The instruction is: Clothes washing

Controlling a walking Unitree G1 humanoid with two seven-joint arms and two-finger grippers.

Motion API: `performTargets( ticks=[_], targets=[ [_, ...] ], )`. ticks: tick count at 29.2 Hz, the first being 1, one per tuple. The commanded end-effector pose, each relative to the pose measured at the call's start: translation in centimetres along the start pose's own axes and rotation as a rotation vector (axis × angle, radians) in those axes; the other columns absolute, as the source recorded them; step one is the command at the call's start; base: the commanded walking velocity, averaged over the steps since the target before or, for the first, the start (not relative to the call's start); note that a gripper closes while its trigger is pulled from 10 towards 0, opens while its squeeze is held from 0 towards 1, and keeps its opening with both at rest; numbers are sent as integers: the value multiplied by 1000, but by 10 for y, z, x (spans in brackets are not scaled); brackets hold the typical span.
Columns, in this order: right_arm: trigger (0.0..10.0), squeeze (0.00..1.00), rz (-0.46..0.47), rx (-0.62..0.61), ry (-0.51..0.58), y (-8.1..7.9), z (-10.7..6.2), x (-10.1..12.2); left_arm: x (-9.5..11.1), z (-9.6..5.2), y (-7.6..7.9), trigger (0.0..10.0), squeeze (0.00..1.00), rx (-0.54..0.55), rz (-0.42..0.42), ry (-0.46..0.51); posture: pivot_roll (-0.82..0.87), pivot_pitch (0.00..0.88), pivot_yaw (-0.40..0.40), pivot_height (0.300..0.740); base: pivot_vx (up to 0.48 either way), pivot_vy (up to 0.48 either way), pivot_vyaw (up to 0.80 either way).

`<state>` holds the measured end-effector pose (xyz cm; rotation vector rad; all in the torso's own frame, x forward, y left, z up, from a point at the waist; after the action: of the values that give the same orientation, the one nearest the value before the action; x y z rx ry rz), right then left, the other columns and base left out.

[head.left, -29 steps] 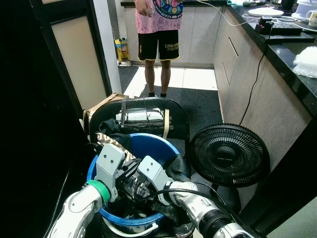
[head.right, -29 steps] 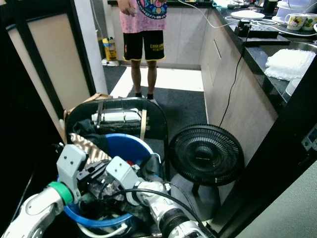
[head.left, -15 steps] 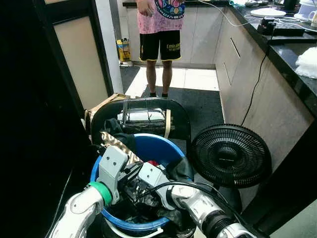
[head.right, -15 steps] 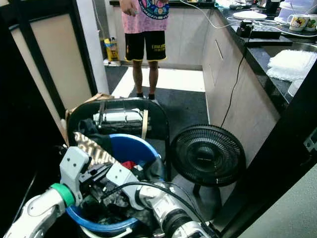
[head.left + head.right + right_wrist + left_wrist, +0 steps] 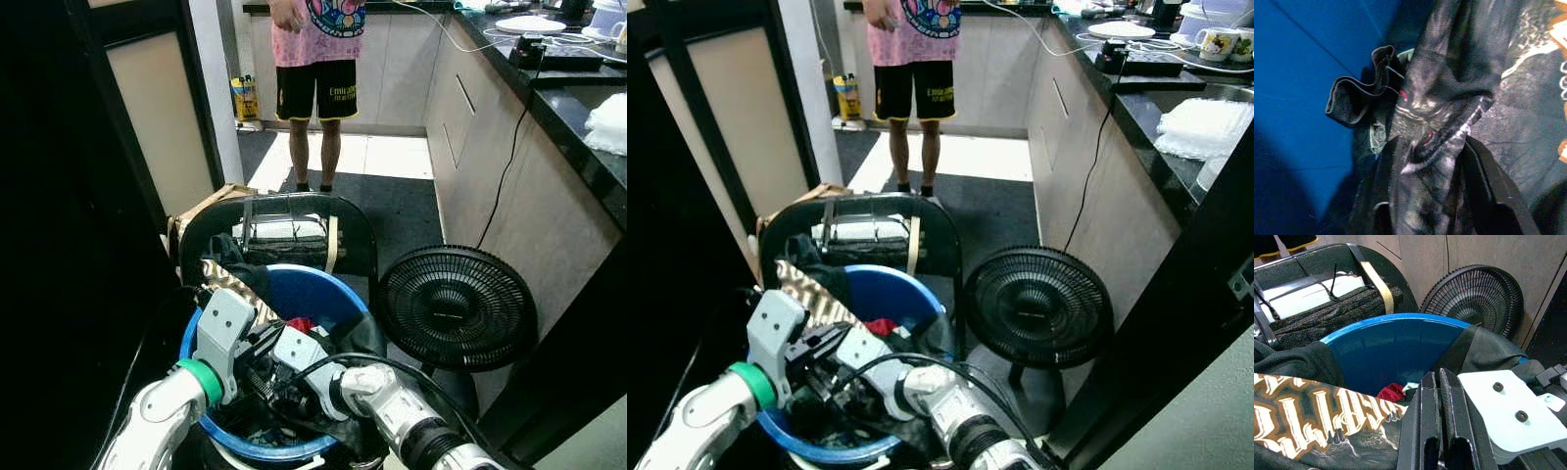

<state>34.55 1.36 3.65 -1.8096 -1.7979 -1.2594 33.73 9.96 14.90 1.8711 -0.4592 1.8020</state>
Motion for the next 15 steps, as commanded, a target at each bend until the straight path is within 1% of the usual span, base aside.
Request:
performTargets(
  ticks=[1,12,14,15],
  targets=[
    [0,0,-21,121,-50,-33,9,-12,4,3,0,10000,0,6,13,15,59,63,105,740,0,0,0],
    [0,0,-15,130,-29,-34,8,-9,6,4,0,10000,0,3,17,21,61,60,106,740,0,0,0],
    [0,0,19,123,44,-32,7,2,7,4,0,10000,0,2,15,23,61,56,108,740,0,0,0],
    [0,0,19,123,44,-32,7,2,7,4,0,10000,0,2,15,23,61,56,108,740,0,0,0]
  ],
)
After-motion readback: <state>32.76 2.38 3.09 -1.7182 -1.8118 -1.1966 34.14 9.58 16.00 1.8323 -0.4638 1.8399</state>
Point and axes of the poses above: a point about 5 cm out from each wrist's last joint towards the gripper, its own z axis pointing out of the wrist towards the gripper, its own x axis along the axis of the wrist's last joint, y = z × x, the point moved 6 cm from there along z, pointing out of the wrist towards the gripper, and after that the axes turned 15 degrees about -z, right-handed, at the moved point
